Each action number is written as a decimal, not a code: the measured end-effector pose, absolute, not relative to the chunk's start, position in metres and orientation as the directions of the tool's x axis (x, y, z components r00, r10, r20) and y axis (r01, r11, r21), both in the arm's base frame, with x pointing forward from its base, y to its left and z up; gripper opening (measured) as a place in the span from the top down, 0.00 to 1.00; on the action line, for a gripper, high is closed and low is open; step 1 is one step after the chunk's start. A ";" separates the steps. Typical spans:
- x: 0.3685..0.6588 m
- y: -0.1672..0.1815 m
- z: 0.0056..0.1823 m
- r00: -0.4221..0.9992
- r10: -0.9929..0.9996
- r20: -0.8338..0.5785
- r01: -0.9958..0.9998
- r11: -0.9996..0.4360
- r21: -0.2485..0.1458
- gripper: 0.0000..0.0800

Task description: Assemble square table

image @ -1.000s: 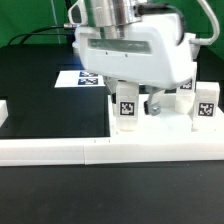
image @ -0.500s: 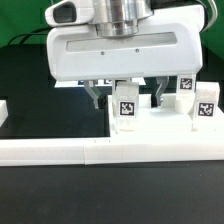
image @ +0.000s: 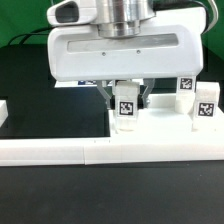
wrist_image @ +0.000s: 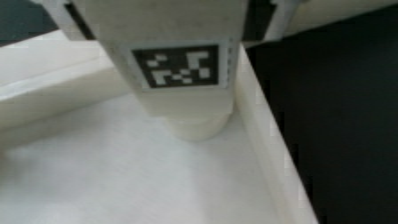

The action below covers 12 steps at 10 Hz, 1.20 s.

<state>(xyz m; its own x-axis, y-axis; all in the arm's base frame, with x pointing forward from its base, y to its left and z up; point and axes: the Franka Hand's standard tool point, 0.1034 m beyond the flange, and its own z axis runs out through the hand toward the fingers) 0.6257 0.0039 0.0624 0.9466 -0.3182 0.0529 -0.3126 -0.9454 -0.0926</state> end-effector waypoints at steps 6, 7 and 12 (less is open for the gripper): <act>0.622 0.005 0.059 0.210 -0.977 -0.022 -0.974 -0.207 -0.098 0.65; 0.622 0.005 0.059 0.127 -0.991 -0.034 -0.988 -0.123 -0.097 0.65; 0.621 0.003 0.057 -0.155 -0.982 -0.111 -0.982 0.166 -0.092 0.65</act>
Offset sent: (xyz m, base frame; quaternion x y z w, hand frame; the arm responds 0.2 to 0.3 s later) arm 0.0003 0.0114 -0.0020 -0.0430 0.0134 0.5595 0.8276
